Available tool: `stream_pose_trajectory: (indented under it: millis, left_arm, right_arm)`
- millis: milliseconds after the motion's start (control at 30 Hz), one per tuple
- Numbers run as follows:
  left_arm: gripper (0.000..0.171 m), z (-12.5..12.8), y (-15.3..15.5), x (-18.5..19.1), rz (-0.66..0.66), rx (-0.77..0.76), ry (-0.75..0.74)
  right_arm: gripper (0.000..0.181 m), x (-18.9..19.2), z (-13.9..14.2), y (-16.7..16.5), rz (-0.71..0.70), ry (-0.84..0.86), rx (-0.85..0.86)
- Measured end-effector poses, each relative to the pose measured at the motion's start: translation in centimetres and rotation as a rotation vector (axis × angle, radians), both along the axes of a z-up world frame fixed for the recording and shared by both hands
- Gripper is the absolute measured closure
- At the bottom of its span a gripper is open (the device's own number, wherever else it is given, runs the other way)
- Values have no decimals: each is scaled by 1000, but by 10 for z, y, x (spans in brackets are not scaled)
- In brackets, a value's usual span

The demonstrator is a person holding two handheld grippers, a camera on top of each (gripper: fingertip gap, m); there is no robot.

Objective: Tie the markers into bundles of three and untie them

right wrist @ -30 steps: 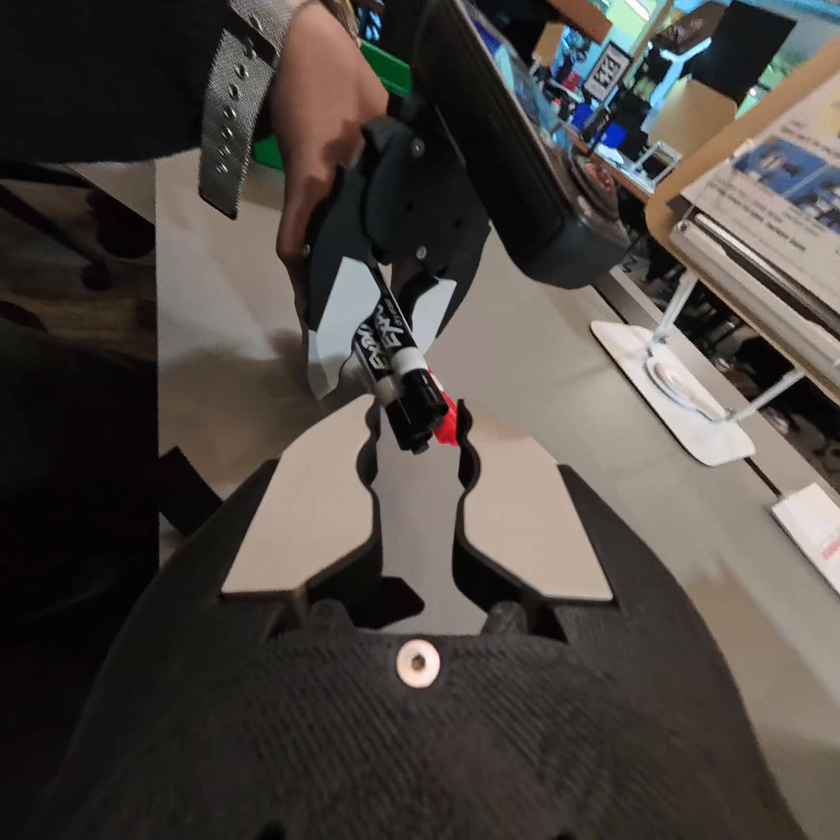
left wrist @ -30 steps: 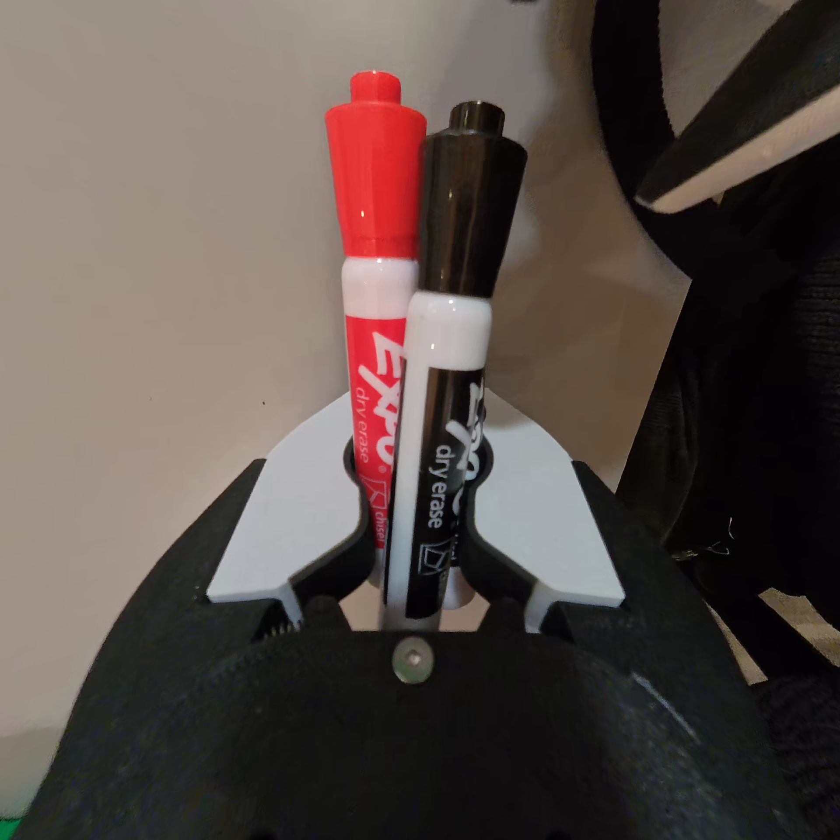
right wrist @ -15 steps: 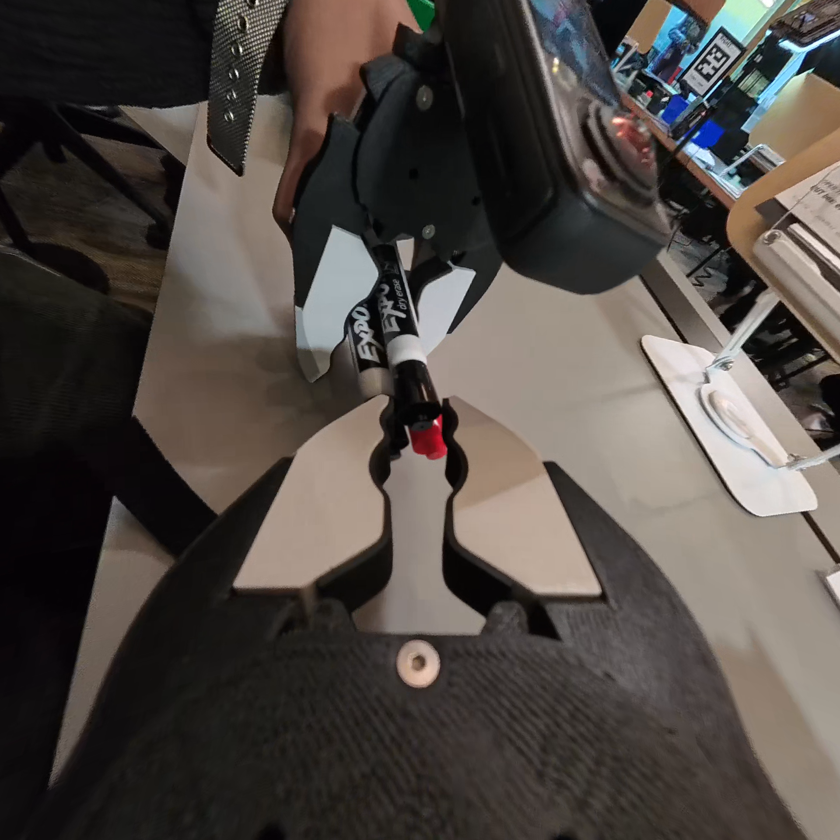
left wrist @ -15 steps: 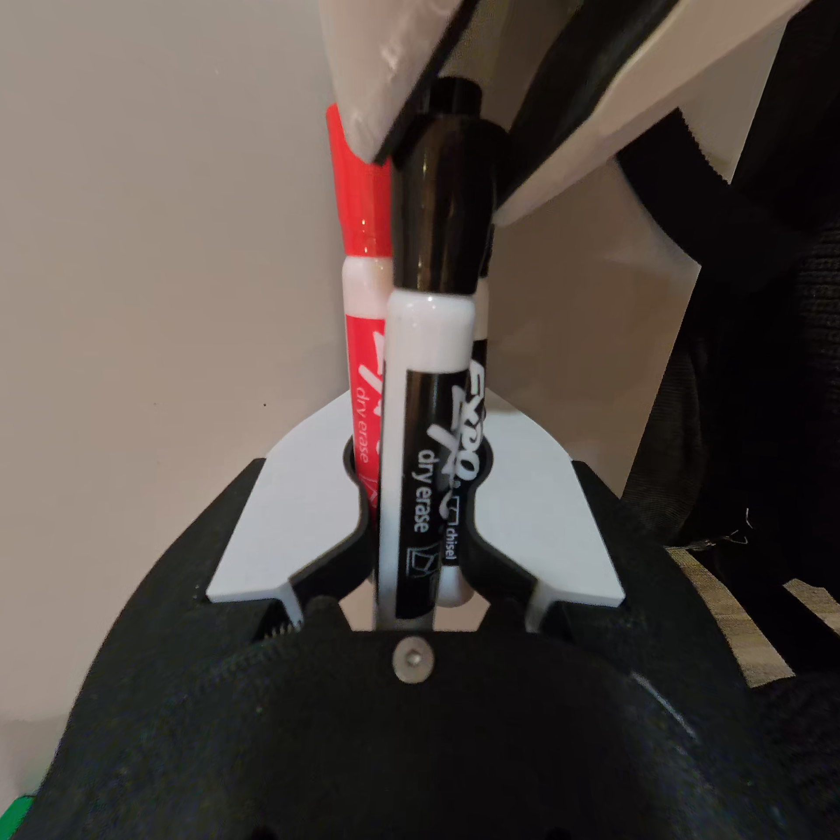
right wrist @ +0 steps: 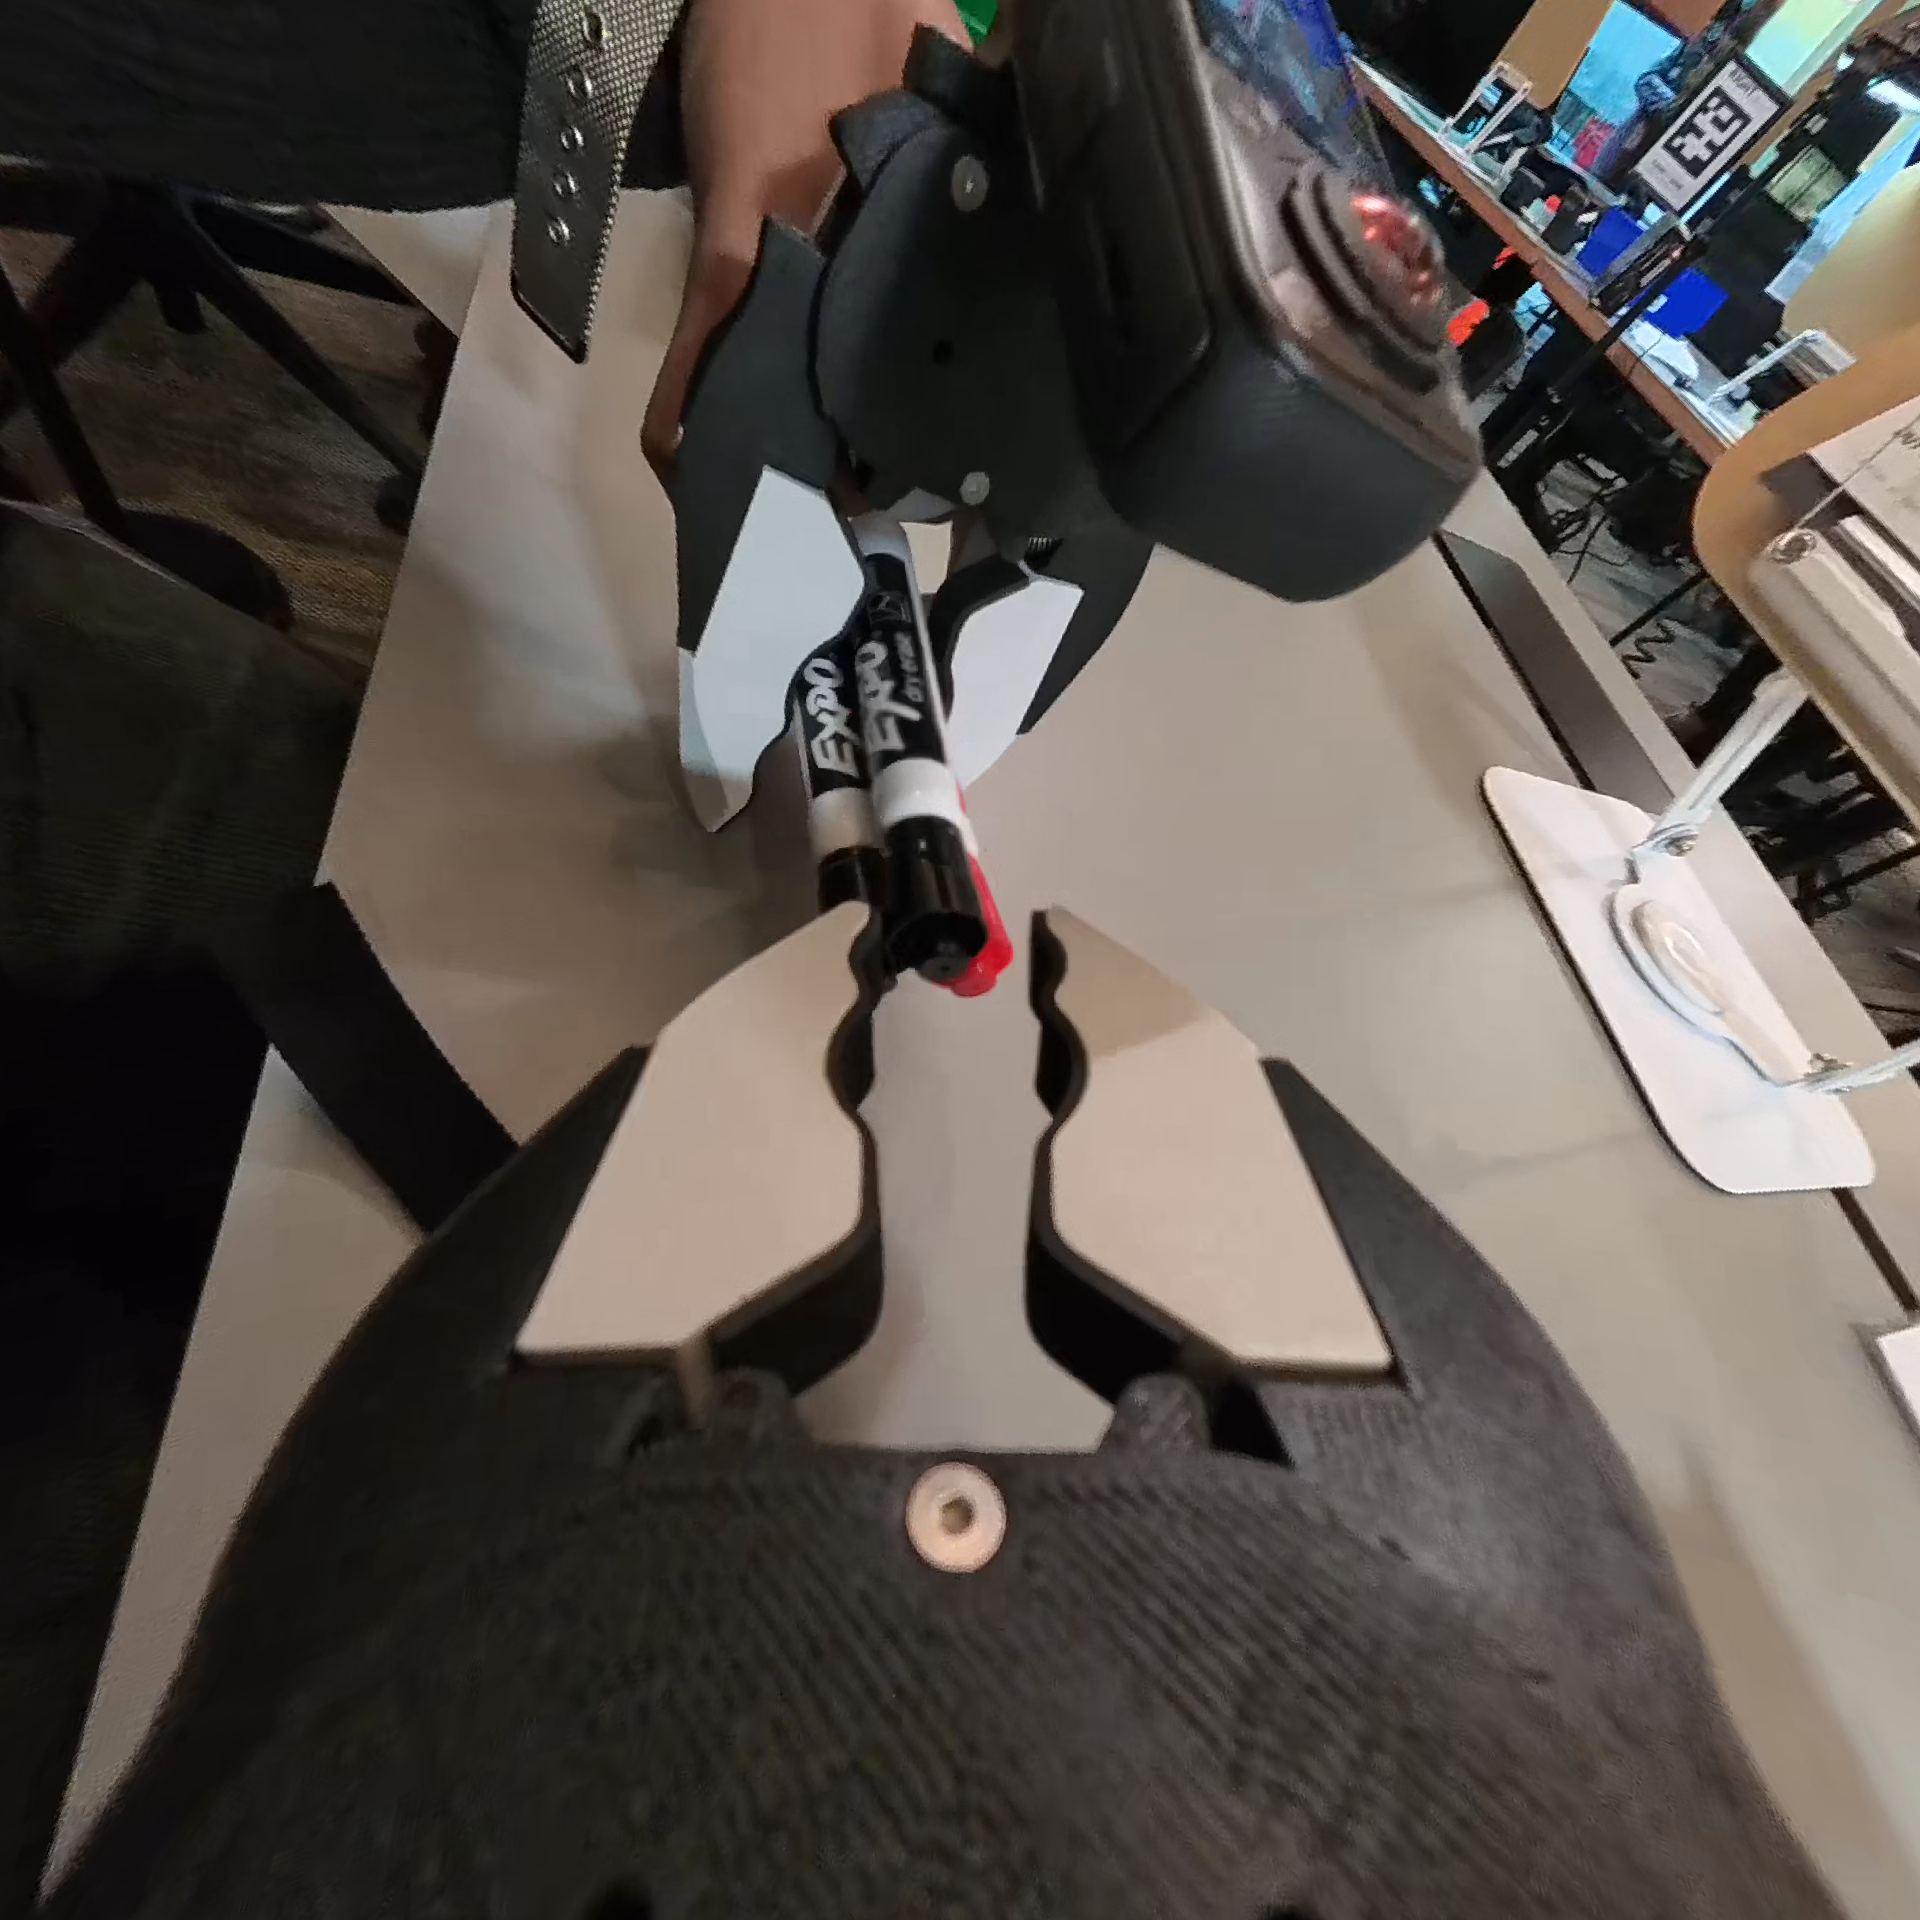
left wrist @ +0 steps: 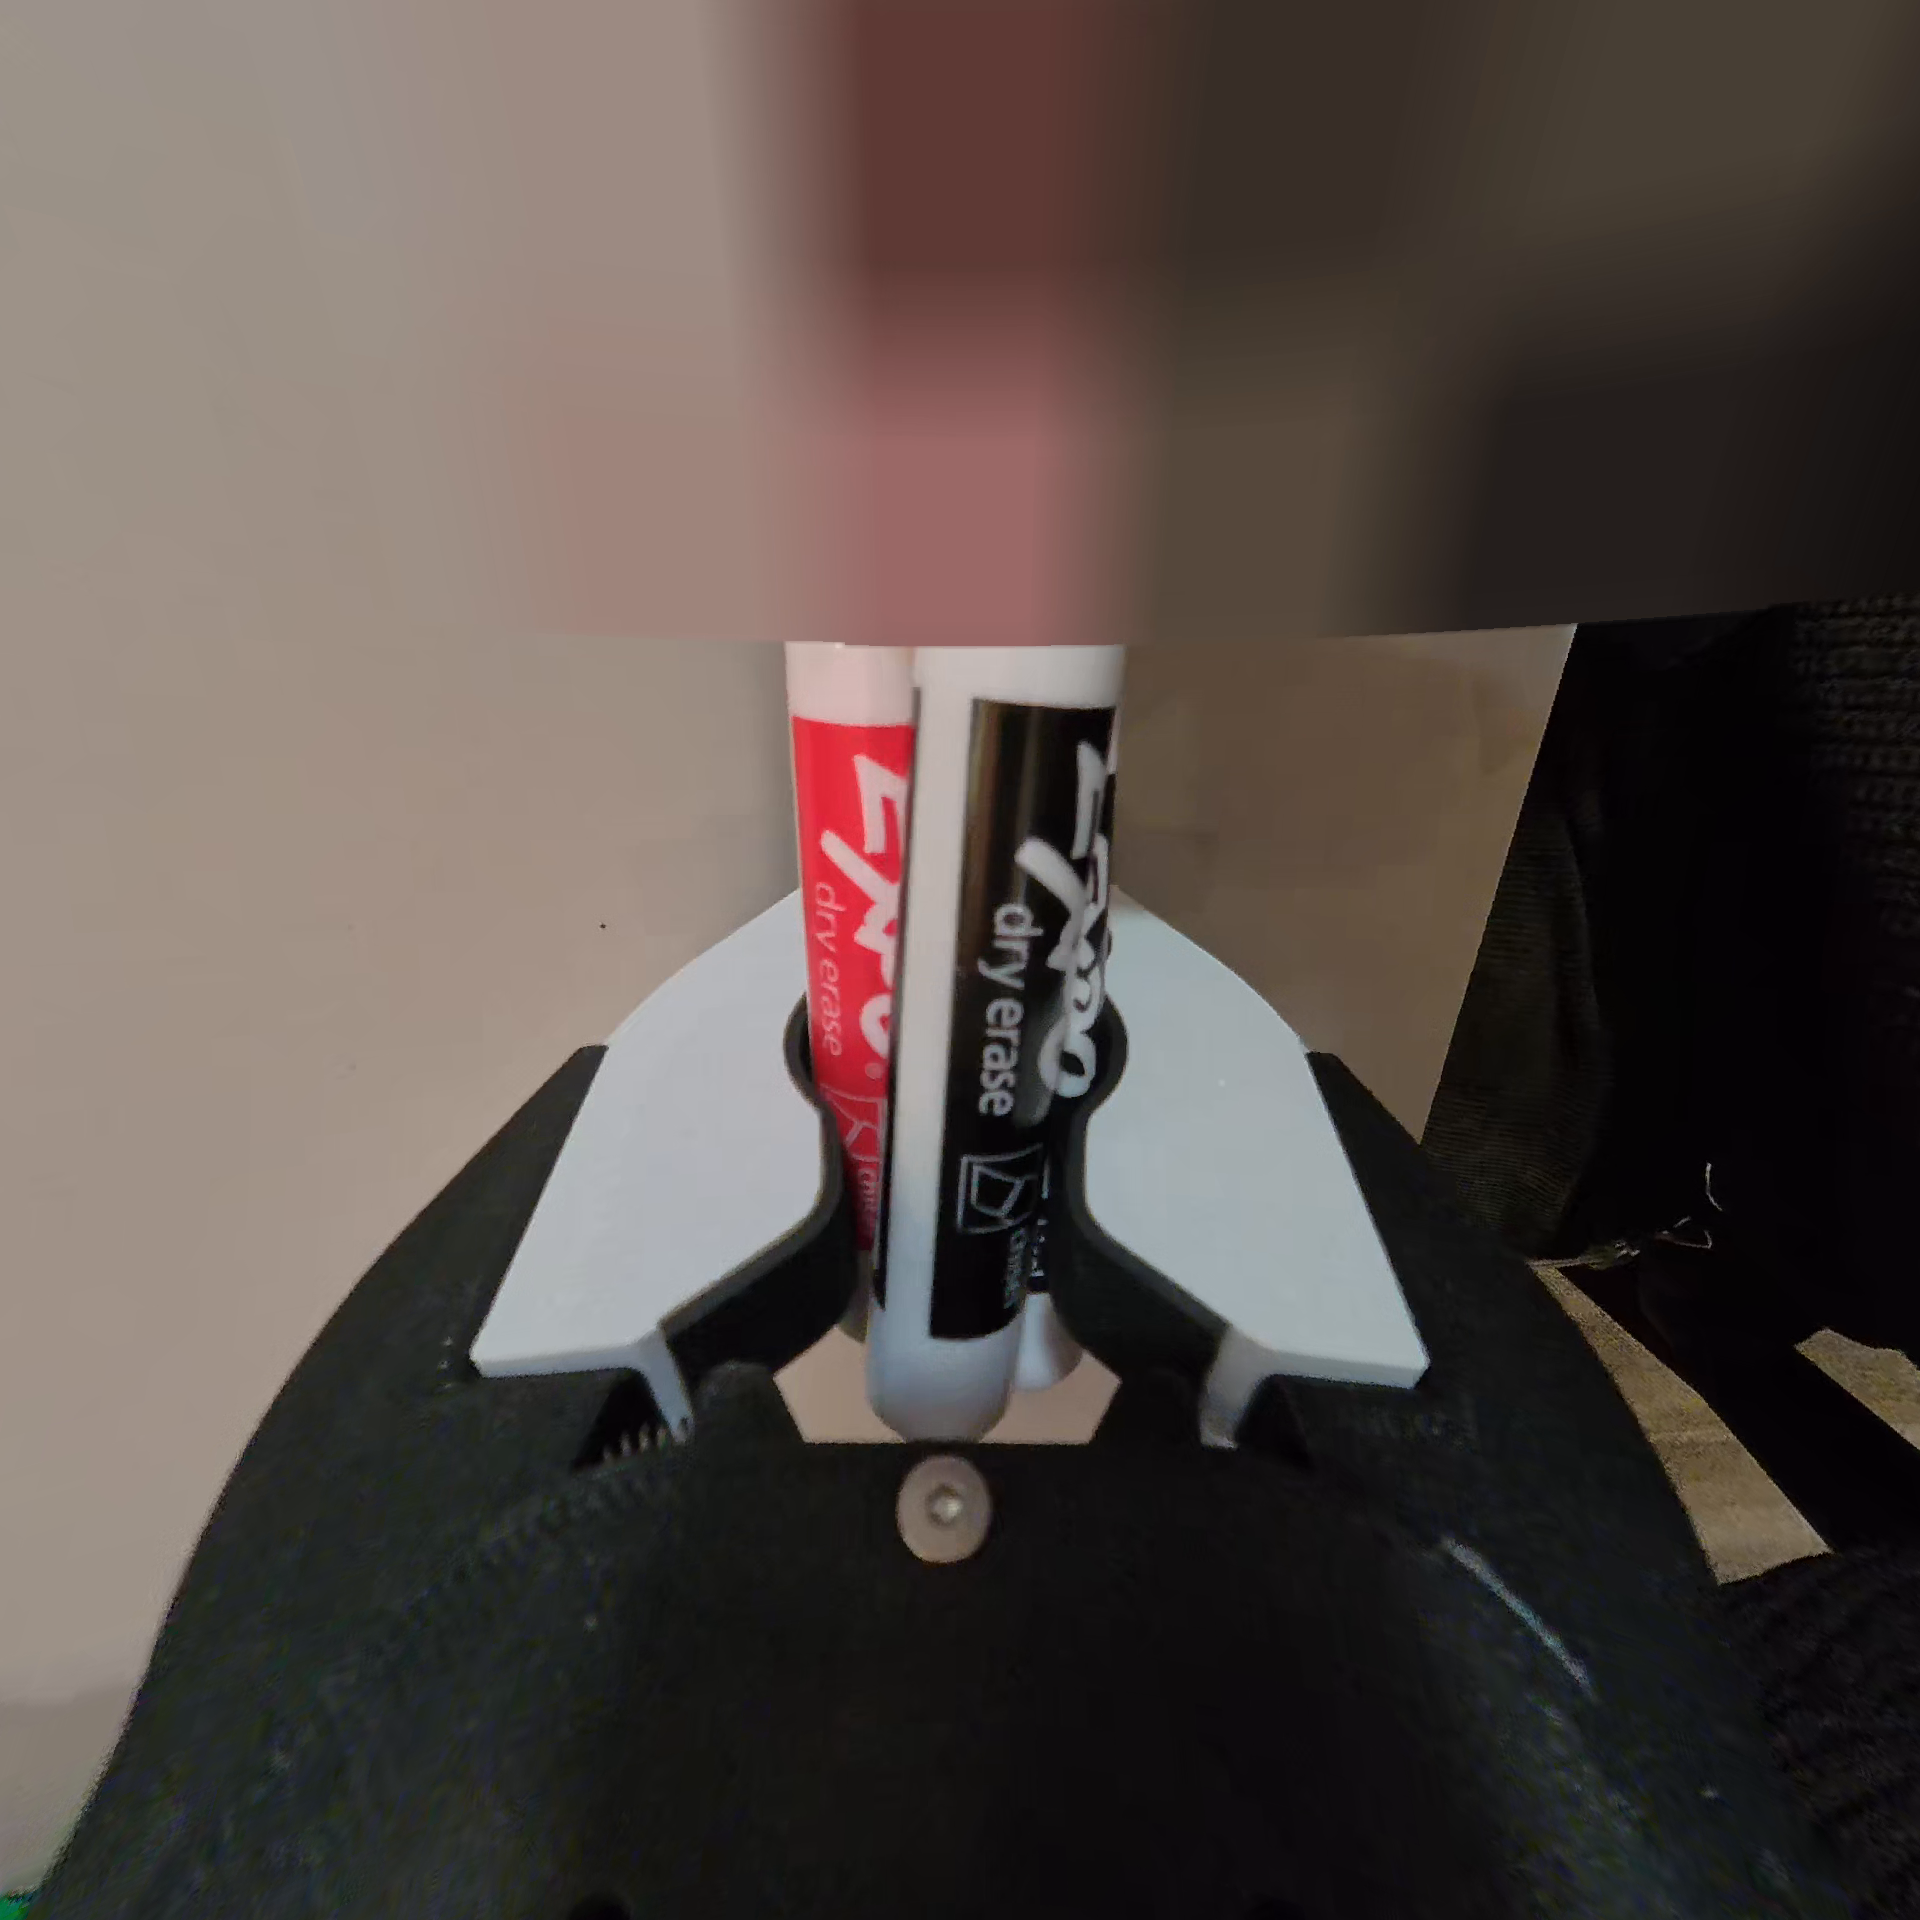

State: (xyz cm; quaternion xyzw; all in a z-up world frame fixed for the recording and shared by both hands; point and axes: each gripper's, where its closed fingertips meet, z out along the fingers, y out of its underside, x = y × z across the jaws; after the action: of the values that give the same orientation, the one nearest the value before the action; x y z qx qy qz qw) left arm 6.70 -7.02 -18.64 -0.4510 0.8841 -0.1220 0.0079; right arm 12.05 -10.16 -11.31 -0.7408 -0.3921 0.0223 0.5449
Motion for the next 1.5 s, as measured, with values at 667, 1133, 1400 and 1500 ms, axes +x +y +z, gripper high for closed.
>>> stream_pose_trajectory:
  millis: [667, 1133, 1400, 1500]
  left_arm:
    - [127, 0, 0, 0, 16, -12, -3]
    - [127, 0, 0, 0, 20, -3, 2]
    - [127, 0, 0, 0, 19, 4, 1]
    - [127, 0, 0, 0, 19, -1, -2]
  right_arm:
    - [156, 5, 2, -17, 1, 173, -75]
    - [169, 0, -6, -6, -47, 118, -55]
    - [132, 7, -7, -5, -97, 361, -184]
    - [120, 6, -5, -2, -111, 709, -386]
